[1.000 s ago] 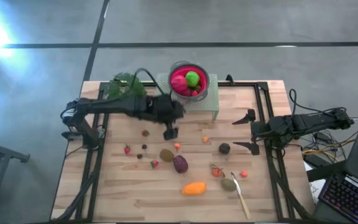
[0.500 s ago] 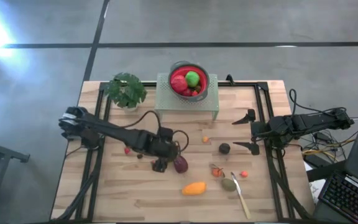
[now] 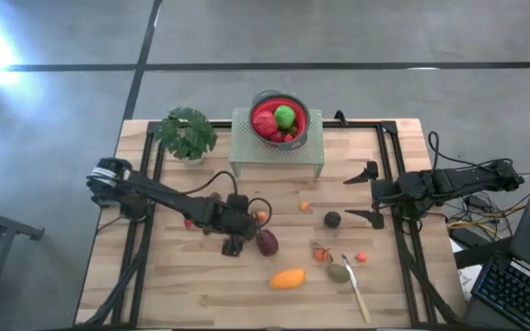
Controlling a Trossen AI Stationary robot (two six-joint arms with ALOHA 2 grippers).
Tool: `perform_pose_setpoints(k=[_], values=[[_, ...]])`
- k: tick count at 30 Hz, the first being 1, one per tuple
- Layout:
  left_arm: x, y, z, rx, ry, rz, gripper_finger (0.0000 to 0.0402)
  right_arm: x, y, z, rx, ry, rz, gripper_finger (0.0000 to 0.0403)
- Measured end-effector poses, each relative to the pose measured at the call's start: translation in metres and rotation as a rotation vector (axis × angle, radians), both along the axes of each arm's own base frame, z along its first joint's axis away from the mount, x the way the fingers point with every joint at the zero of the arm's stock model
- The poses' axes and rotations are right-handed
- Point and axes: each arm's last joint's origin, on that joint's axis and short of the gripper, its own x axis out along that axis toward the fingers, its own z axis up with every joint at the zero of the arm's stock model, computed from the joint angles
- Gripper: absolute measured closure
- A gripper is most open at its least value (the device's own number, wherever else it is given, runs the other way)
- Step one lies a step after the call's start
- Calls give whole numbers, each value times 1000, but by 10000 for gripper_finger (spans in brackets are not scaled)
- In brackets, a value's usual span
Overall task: Pick & Place Fruit
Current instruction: Put the kiwi into the red strainer bowl on the shelf
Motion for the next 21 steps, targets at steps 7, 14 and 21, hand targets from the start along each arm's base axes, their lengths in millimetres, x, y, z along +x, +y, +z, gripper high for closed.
perform_pose_setpoints(k=[7, 14, 21], values=[[-2, 0, -16, -66, -43, -26, 3, 0, 0, 0, 0, 0, 0, 3], [-7, 5, -28, -63, -49, -11, 3, 0, 0, 0, 0, 0, 0, 3], [-7, 8, -31, -67, -65, 0, 4, 0, 0, 0, 0, 0, 0, 3]])
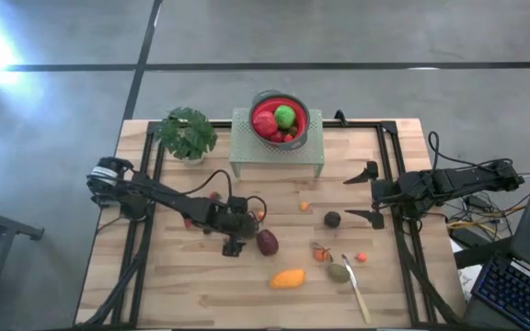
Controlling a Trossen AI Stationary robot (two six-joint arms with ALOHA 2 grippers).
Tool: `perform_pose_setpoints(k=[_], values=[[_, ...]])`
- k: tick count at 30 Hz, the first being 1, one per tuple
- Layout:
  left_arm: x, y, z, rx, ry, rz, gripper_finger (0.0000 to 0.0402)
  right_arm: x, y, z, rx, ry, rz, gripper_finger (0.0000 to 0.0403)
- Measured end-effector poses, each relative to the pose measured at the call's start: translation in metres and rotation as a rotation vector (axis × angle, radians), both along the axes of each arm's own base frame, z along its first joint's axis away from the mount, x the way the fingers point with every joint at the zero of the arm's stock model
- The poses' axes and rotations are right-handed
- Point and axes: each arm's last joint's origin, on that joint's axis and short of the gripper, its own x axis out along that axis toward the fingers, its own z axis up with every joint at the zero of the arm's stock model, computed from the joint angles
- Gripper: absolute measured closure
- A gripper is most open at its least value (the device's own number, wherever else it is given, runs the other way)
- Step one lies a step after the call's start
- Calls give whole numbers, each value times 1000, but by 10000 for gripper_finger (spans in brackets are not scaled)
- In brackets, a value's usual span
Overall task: Pick & Place Fruit
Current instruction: Put the kiwi into the red strainer bowl on the shelf
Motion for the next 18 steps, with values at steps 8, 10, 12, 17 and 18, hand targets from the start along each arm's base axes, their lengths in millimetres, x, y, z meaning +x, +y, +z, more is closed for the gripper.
perform_pose_setpoints(k=[8, 10, 12, 17, 18], values=[[0, 2, 0, 3, 2, 1, 48, 0, 0, 0, 0, 0, 0, 3], [0, 2, 0, 5, 2, -2, 64, 0, 0, 0, 0, 0, 0, 3], [0, 2, 0, 5, 3, -2, 81, 0, 0, 0, 0, 0, 0, 3], [-1, 2, 1, 10, 26, -2, 116, 0, 0, 0, 0, 0, 0, 3], [-1, 2, 2, 13, 38, -2, 122, 0, 0, 0, 0, 0, 0, 3]])
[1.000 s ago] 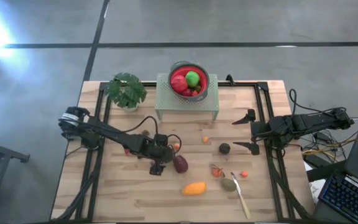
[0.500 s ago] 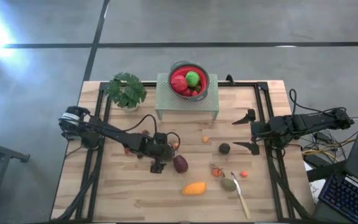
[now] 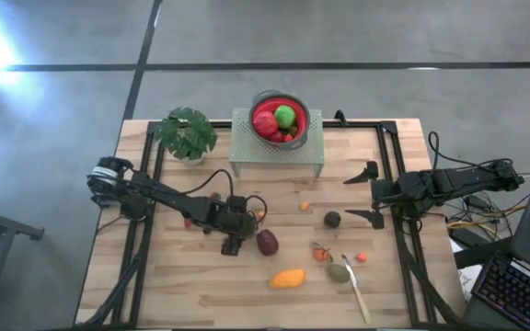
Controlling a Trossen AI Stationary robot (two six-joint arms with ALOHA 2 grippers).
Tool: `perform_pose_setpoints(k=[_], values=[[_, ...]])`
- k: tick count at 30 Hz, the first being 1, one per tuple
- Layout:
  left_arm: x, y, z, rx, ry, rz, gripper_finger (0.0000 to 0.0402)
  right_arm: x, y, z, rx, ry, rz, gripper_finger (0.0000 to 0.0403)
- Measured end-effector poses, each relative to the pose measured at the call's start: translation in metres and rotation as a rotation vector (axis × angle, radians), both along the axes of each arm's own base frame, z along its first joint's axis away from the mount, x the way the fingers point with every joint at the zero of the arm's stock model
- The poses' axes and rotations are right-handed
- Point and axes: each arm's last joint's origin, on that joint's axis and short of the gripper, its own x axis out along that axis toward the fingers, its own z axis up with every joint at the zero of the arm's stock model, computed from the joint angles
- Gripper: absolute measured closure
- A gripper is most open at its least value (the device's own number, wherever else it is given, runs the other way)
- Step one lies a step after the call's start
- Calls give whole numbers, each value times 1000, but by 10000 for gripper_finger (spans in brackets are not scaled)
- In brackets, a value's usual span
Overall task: Pick & Place Fruit
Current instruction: Put the kiwi into the red strainer bowl on the shelf
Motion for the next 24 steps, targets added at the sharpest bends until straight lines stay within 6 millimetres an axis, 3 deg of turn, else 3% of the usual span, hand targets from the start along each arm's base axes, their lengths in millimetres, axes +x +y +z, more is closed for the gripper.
perform_pose_setpoints(k=[9, 19, 24], values=[[13, -1, 40, 83, 17, 19, 139, 0, 0, 0, 0, 0, 0, 3], [42, 3, 123, 386, -222, 70, 140, 0, 0, 0, 0, 0, 0, 3], [51, 16, 165, 434, -328, 116, 140, 0, 0, 0, 0, 0, 0, 3]])
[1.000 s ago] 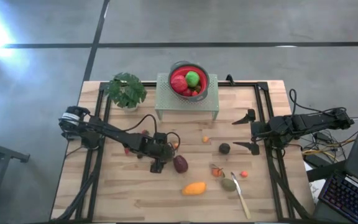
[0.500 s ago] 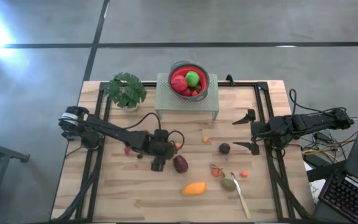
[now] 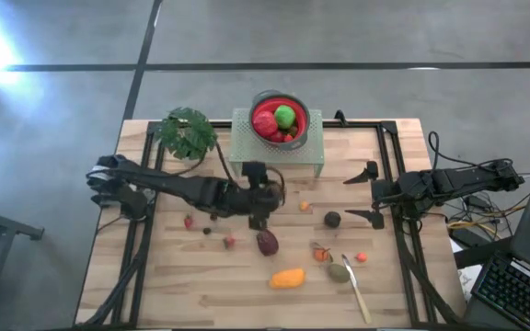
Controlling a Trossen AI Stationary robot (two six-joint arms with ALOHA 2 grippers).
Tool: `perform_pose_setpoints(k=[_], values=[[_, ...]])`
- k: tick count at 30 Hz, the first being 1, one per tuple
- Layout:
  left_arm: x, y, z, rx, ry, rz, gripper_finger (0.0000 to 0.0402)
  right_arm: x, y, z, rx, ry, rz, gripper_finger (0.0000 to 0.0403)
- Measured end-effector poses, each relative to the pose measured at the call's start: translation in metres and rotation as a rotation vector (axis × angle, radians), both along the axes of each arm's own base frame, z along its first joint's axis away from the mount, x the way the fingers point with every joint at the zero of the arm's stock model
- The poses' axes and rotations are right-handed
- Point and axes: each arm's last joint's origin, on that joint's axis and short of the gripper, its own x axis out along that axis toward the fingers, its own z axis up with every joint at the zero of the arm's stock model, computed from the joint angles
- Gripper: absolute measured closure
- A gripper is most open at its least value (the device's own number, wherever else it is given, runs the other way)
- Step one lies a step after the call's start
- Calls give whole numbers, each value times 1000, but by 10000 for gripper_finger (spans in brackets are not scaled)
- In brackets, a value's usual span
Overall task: Pick & Place Fruit
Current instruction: Put the kiwi into the red strainer bowl on the shelf
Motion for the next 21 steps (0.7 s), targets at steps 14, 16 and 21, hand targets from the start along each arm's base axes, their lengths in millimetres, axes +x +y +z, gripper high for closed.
perform_pose_setpoints(k=[14, 16, 21], values=[[10, 92, 60, 61, -215, 163, 140, 0, 0, 0, 0, 0, 0, 3], [10, 108, 64, 47, -254, 167, 140, 0, 0, 0, 0, 0, 0, 3], [11, 141, 64, -9, -319, 199, 140, 0, 0, 0, 0, 0, 0, 3]])
